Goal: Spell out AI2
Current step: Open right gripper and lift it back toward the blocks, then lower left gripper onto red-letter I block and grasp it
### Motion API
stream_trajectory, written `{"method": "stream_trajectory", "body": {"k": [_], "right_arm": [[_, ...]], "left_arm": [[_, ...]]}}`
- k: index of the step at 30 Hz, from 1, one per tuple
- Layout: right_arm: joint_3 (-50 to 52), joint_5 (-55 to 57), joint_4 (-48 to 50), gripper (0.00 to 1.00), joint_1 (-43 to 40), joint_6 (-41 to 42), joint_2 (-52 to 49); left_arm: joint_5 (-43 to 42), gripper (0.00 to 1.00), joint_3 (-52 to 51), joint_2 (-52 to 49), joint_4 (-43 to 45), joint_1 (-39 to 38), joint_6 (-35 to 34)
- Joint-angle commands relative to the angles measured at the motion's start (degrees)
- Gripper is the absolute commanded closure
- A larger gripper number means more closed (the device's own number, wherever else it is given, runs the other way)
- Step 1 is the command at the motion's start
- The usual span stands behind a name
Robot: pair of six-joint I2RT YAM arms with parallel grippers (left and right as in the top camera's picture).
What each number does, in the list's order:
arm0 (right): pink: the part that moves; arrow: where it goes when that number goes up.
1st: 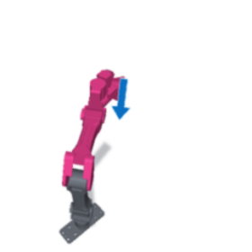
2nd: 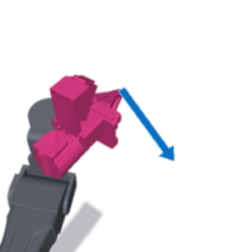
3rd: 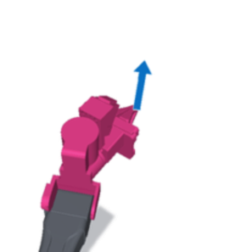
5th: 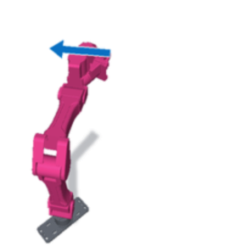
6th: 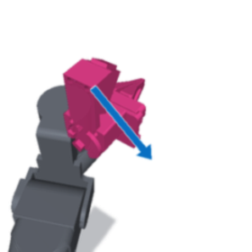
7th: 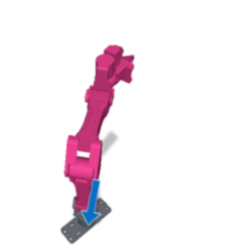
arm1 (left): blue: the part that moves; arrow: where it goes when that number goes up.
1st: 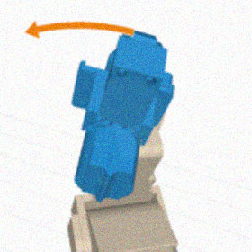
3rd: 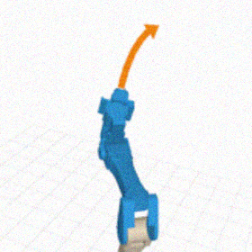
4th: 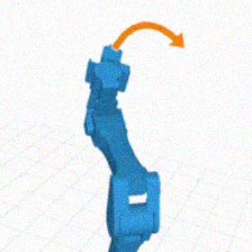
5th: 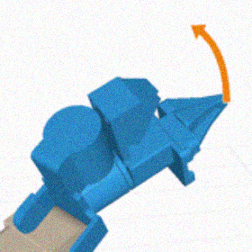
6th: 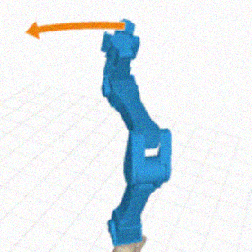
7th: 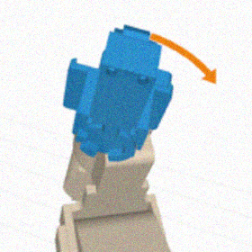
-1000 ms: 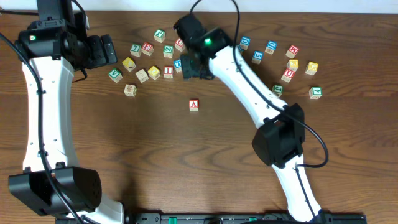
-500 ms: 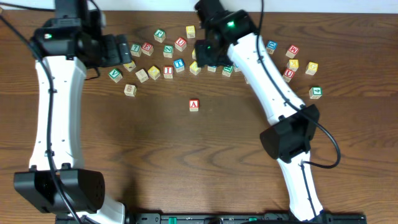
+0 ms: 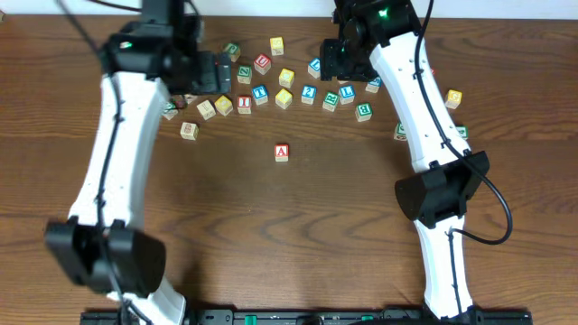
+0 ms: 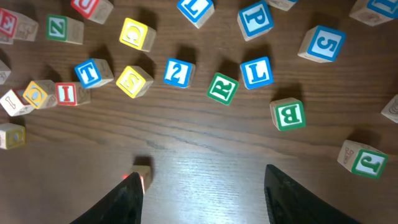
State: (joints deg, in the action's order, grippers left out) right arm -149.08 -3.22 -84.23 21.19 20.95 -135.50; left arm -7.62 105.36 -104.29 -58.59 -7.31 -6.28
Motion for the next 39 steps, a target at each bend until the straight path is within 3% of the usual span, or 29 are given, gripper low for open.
{"method": "stream_trajectory", "body": {"k": [1,10,16,21,39], "right_arm": [[-1.0,-0.4,-1.2,0.43,-2.2,-1.4,0.3],[-1.0,-0.3,-4.9,0.43,-4.7,-3.3,0.3],[-1.0,-0.2,-5.0,0.41,-4.6,-3.3,0.3],[-1.0,-0.2,-5.0,0.41,-4.6,-3.3,0.3],[-0.8,0.3,-5.0,0.40,-4.6,-3.3,0.3]], "left_arm": [[-0.5,0.05,0.8,-5.6,2.3,-3.3,-1.0],[4.7,0.22,0.8,-17.5,7.2,-6.5,-8.2],[5.5,0.31,0.8,-20.9,10.4,-7.1,-8.7],[6.6,0.45,0.8,-22.5,14.2,-7.2,-8.6],[12.2,0.47,0.8,-26.3,17.4,-7.2,-8.4]]}}
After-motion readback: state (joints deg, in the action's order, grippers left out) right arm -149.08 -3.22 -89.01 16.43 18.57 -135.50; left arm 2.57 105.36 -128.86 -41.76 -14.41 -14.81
